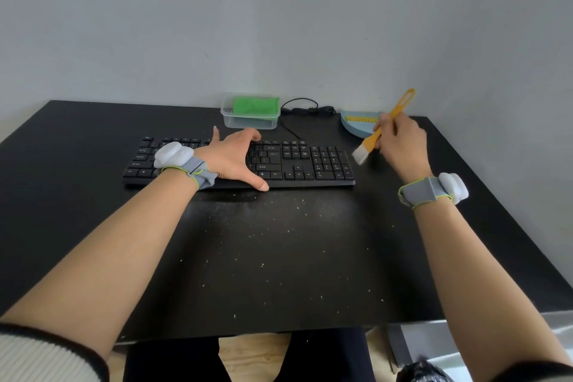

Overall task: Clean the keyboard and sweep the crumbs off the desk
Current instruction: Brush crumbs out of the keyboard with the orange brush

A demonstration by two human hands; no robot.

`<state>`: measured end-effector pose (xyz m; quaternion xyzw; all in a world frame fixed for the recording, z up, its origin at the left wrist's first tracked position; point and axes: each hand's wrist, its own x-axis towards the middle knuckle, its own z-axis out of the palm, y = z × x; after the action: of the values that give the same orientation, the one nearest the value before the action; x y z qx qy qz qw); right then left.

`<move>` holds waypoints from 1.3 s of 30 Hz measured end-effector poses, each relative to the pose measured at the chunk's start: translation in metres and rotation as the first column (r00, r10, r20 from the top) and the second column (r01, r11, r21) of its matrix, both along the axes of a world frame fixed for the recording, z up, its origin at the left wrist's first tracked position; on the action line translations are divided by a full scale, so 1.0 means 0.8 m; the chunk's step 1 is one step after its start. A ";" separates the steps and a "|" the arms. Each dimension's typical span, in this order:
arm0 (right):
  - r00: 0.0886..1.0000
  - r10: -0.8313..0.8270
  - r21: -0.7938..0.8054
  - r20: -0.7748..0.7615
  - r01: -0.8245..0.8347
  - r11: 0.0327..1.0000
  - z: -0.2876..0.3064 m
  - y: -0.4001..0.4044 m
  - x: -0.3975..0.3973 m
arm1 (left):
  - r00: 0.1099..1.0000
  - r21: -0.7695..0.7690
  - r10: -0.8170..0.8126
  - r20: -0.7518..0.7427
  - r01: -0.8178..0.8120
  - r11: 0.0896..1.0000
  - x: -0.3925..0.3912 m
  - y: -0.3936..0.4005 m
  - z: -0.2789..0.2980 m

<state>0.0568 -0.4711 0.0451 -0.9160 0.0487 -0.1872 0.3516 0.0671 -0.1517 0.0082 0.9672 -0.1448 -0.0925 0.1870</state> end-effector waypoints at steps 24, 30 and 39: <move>0.991 0.076 -0.032 -0.109 -0.080 0.996 0.011 0.011 -0.010 | 1.000 -0.001 -0.006 -0.001 0.006 1.000 0.000 0.001 0.000; 0.994 0.063 -0.048 -0.085 -0.068 0.997 -0.004 0.015 -0.010 | 1.000 -0.009 -0.005 0.001 0.005 1.000 -0.001 -0.001 0.002; 0.991 0.093 -0.036 -0.094 -0.097 0.995 0.001 0.016 -0.010 | 1.000 -0.040 -0.010 0.004 0.010 0.999 -0.006 -0.003 0.002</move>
<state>0.0484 -0.4583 0.0455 -0.9318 0.0174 -0.1289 0.3389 0.0626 -0.1544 0.0096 0.9627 -0.1518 -0.0888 0.2058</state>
